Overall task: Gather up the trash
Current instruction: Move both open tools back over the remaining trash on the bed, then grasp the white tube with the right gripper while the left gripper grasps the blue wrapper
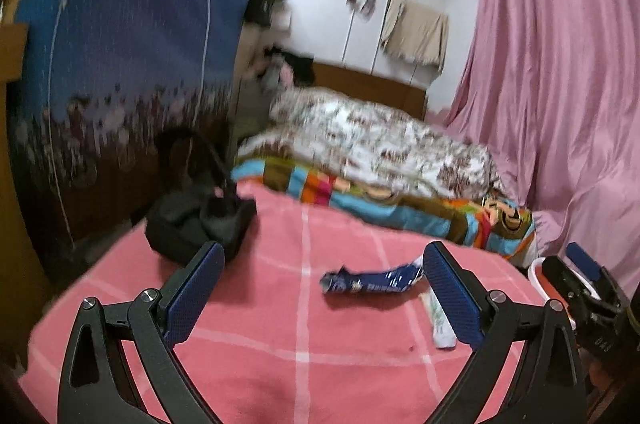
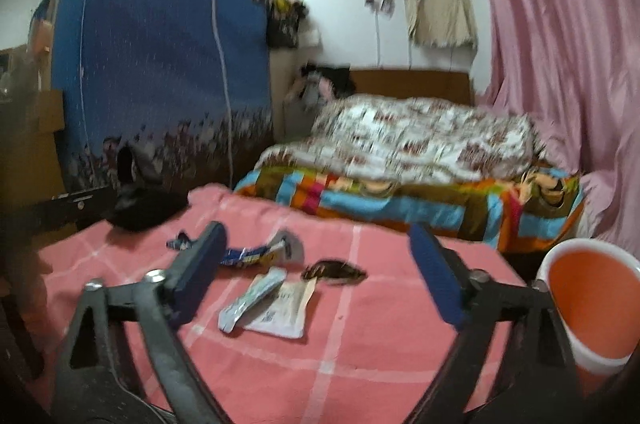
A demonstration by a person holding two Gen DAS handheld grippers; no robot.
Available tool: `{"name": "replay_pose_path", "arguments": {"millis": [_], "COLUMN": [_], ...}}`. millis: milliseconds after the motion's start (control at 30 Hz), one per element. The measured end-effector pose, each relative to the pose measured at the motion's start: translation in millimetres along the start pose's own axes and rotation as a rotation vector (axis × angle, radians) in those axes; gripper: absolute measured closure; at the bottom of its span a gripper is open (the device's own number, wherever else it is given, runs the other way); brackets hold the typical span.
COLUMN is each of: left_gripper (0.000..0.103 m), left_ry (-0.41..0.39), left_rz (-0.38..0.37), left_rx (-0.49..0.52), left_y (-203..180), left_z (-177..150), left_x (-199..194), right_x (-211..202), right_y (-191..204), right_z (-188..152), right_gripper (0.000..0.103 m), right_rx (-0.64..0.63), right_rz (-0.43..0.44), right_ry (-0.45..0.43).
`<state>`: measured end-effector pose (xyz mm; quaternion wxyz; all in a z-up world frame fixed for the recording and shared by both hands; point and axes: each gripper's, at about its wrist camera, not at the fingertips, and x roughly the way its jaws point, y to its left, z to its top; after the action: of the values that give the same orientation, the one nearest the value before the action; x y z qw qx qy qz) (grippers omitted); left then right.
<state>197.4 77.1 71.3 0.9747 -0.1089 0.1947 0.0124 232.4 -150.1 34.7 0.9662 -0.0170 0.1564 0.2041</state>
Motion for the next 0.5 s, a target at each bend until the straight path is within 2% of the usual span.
{"name": "replay_pose_path", "arguments": {"millis": [233, 267, 367, 400, 500], "left_gripper": [0.014, 0.019, 0.024, 0.029, 0.035], "left_ry": [0.151, 0.168, 0.238, 0.252, 0.315], "left_rz": [-0.028, -0.036, -0.064, -0.065, -0.088], "left_rx": [-0.046, -0.044, -0.016, -0.011, -0.012], "left_y": [7, 7, 8, 7, 11], "left_z": [-3, -3, 0, 0, 0], "left_x": [33, 37, 53, 57, 71], "right_x": [56, 62, 78, 79, 85], "right_y": [16, 18, 24, 26, 28], "right_z": [-18, -21, -27, -28, -31], "right_gripper": [0.033, 0.036, 0.042, 0.042, 0.043], "right_rx": [-0.025, -0.028, -0.032, -0.032, -0.039], "right_rz": [0.143, 0.153, 0.174, 0.174, 0.164], "right_ry": [0.271, 0.3, 0.37, 0.382, 0.413]}}
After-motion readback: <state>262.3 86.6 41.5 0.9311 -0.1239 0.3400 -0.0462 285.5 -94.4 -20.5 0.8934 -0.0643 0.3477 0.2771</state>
